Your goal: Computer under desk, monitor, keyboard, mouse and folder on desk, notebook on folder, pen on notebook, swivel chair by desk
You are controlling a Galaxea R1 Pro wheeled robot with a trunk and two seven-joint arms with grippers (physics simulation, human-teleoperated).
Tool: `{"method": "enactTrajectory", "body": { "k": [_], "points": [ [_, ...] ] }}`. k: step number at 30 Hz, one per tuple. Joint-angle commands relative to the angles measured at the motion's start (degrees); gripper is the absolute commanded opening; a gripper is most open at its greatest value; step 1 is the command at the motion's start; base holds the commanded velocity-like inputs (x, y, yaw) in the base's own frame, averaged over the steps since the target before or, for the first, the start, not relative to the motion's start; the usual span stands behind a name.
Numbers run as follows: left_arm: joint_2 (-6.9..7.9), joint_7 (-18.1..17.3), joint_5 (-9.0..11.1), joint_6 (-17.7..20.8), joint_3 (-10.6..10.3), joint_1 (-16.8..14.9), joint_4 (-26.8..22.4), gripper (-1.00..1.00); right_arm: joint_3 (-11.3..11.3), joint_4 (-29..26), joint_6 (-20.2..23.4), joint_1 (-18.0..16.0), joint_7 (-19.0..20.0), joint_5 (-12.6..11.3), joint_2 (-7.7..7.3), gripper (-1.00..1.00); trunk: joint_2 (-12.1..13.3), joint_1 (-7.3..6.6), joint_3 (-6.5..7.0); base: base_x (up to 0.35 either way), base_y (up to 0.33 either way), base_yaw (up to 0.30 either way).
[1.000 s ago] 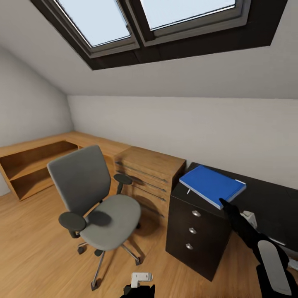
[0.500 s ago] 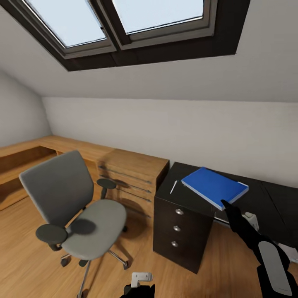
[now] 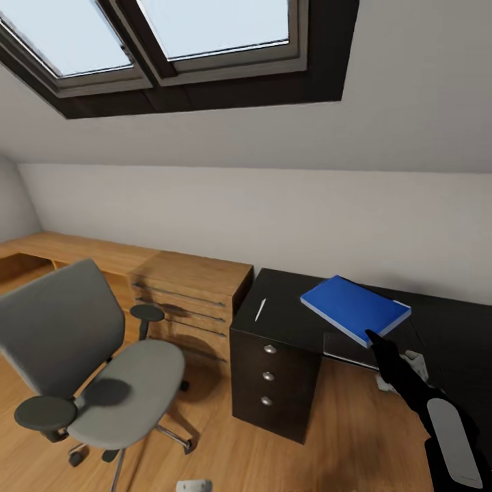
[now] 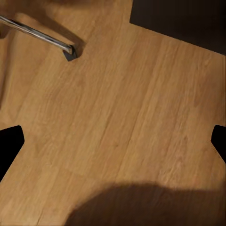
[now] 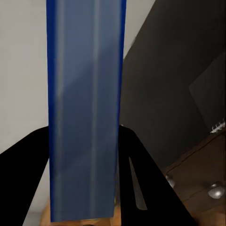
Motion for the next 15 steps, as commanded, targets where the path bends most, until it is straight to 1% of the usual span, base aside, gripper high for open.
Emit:
{"method": "enactTrajectory", "body": {
  "k": [1, 3, 5, 7, 9, 15],
  "points": [
    [0.05, 0.30, 0.85, -0.62, -0.46, -0.03, 0.22, 1.00, -0.06, -0.05, 0.26, -0.05, -0.43, -0.61, 0.01, -1.00, 0.37, -0.23, 0.12, 0.000, 0.000, -0.269],
    [0.10, 0.17, 3.11, -1.30, -0.42, -0.03, 0.46, 1.00, -0.06, -0.08, 0.26, -0.05, -0.41, -0.65, 0.01, -1.00, 1.18, -0.66, 0.48, 0.000, 0.000, -0.258],
    [0.17, 0.03, 5.56, -1.56, -0.41, -0.01, 0.56, 1.00, -0.06, -0.34, 0.26, -0.05, -0.21, -0.69, 0.05, -1.00, 1.98, -1.10, 0.84, 0.000, 0.000, -0.148],
    [0.36, -0.02, 6.88, -1.67, -0.42, -0.02, 0.60, 1.00, -0.01, -1.04, 0.30, -0.05, 0.06, -0.76, 0.08, -1.00, 2.78, -1.54, 1.20, 0.000, 0.000, -0.061],
    [0.57, -0.09, 7.50, -1.73, -0.45, -0.01, 0.62, 1.00, 0.02, -1.36, 0.34, -0.05, 0.48, -0.79, 0.05, -1.00, 3.58, -1.98, 1.55, 0.000, 0.000, -0.023],
    [0.79, -0.15, 7.88, -1.75, -0.48, 0.00, 0.63, 1.00, 0.10, -1.48, 0.33, -0.05, 0.74, -0.88, 0.16, -1.00, 5.99, -3.30, 2.63, 0.000, 0.000, -0.005]
  ]
}}
